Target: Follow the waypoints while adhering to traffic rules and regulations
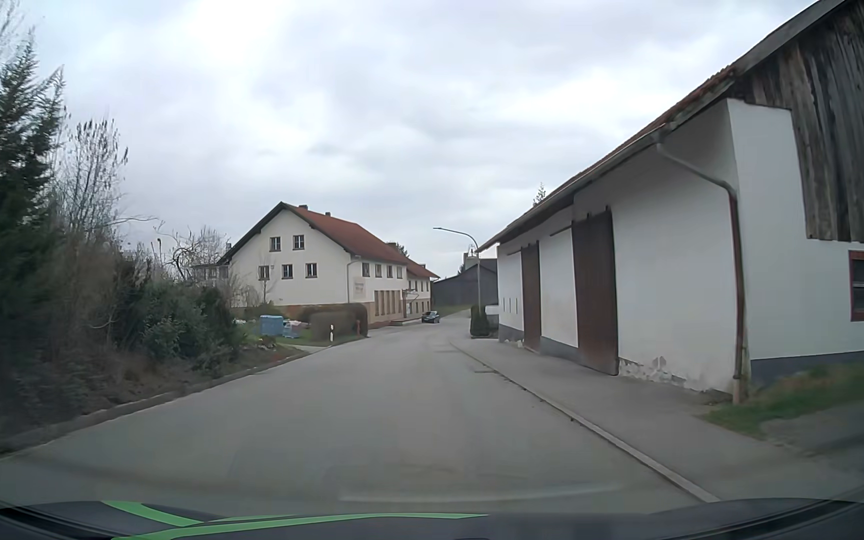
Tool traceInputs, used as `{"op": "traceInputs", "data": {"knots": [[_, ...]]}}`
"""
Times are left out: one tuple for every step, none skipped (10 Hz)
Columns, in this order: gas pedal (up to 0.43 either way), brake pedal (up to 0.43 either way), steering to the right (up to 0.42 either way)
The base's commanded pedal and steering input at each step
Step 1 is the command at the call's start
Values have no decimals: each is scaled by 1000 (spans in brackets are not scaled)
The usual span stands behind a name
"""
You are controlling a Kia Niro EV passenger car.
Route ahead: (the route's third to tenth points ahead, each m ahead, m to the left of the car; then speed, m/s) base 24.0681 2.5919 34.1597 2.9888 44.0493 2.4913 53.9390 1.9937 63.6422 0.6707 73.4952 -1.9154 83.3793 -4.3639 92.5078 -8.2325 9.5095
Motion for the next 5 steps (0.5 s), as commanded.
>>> {"op": "traceInputs", "data": {"knots": [[67, 0, -8], [67, 0, -8], [67, 0, -8], [67, 0, -8], [67, 0, -8]]}}
